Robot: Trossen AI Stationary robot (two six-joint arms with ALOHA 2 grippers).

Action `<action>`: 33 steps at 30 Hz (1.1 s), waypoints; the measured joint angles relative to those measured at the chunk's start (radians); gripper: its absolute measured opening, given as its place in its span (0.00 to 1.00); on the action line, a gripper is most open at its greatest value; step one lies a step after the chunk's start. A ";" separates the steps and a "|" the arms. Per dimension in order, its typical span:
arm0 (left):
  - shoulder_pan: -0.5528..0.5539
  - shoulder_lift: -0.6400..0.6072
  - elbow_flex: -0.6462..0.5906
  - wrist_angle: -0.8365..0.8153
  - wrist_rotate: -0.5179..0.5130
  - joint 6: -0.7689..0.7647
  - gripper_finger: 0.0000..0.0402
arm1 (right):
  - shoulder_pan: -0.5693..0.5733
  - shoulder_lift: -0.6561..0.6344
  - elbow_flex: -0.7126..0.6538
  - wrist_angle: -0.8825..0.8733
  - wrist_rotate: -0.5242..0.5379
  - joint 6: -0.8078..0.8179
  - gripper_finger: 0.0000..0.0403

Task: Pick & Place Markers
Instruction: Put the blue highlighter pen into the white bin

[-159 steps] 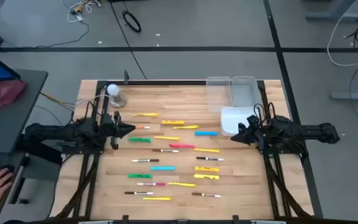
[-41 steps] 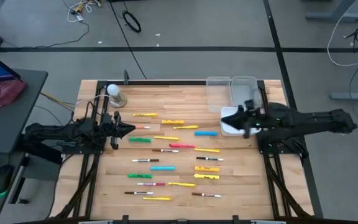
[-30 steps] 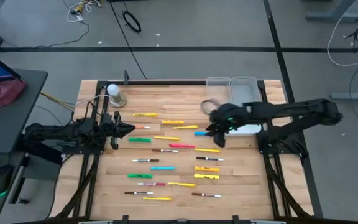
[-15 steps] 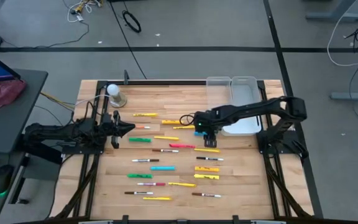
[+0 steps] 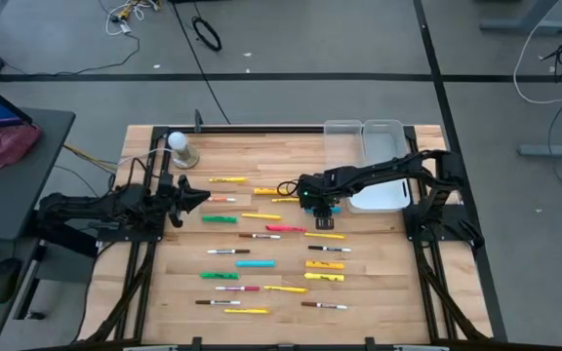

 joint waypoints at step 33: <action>0.025 0.010 0.011 0.177 -0.263 -0.106 0.07 | -0.028 -0.585 0.128 -0.640 -0.071 0.412 0.13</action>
